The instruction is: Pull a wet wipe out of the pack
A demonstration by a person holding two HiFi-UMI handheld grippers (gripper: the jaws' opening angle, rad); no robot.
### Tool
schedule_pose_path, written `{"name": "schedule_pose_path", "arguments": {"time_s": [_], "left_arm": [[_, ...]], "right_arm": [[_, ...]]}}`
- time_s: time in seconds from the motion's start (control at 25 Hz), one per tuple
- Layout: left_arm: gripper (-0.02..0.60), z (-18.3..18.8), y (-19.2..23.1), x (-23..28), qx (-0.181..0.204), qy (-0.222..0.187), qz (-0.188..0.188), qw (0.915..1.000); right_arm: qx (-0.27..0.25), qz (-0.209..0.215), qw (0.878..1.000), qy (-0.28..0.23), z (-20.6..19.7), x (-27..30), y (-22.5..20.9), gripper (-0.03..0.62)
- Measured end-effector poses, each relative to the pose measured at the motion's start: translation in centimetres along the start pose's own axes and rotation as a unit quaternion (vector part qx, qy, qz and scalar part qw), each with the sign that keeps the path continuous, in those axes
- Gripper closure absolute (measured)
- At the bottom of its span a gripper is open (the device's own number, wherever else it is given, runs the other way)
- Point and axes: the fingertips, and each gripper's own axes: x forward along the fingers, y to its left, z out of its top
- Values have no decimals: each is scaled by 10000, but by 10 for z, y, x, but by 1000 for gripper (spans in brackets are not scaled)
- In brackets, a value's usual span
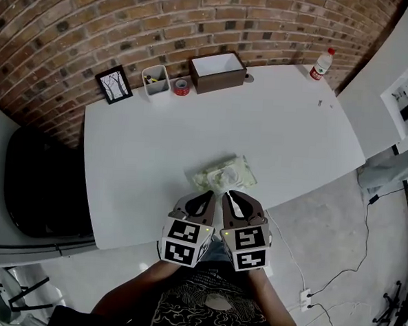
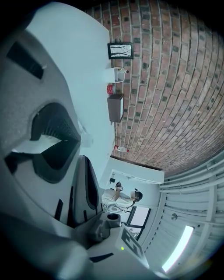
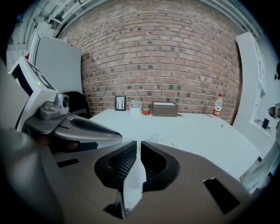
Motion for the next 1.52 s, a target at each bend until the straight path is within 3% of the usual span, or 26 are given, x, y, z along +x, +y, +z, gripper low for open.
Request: {"name": "schedule_pose_path", "arguments": {"time_s": [0.32, 0.56, 0.92, 1.16, 1.52], "left_arm": [[569, -2, 15, 20, -130, 133, 115, 9998], [569, -4, 25, 29, -237, 177, 226, 9993], [569, -4, 35, 32, -324, 167, 351, 9987], [569, -3, 38, 30, -355, 142, 395, 9985], [569, -1, 35, 27, -318, 150, 327, 9988]], "right_arm": [[-105, 120, 9994, 303, -11, 28, -10, 569], [-116, 277, 9985, 465, -17, 42, -11, 522], [-141, 331, 9972, 652, -26, 54, -15, 522], [7, 374, 9972, 647, -27, 57, -18, 569], [143, 359, 9979, 513, -17, 54, -17, 577]]}}
